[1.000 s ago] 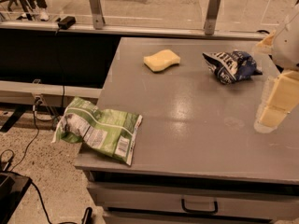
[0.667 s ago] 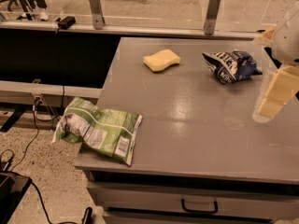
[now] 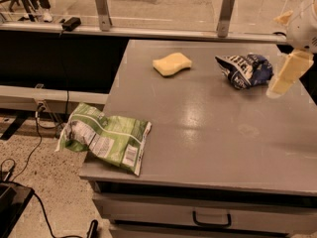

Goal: Pick blue chip bag

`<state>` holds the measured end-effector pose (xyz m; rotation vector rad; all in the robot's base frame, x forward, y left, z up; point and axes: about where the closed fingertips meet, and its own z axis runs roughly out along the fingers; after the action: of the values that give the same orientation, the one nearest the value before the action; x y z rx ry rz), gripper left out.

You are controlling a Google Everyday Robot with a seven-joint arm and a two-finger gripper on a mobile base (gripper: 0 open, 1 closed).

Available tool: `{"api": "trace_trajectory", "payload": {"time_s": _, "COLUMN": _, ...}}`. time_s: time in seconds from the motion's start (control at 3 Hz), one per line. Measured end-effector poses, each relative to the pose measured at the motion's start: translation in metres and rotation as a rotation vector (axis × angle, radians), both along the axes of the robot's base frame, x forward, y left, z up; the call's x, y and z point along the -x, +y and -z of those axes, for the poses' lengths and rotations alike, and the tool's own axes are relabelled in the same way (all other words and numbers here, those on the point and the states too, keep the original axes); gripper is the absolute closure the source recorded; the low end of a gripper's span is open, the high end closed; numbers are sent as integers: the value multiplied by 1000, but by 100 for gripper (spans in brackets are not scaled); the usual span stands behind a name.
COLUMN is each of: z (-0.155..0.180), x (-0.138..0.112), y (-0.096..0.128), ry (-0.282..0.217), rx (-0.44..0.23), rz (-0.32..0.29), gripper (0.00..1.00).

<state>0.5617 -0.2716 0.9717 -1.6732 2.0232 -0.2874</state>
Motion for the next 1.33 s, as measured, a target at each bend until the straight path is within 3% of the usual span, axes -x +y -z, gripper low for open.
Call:
{"api": "trace_trajectory", "payload": {"time_s": 0.33, "z": 12, "x": -42, "y": -12, "ry": -5, "rx": 3, "rz": -20, "gripper": 0}}
{"api": "trace_trajectory", "payload": {"time_s": 1.0, "z": 62, "x": -98, "y": -12, "ry": 63, "rx": -17, "rz": -70, "gripper": 0}}
{"api": "trace_trajectory", "payload": {"time_s": 1.33, "z": 88, "x": -107, "y": -9, "ry": 105, "rx": -41, "rz": -83, "gripper": 17}}
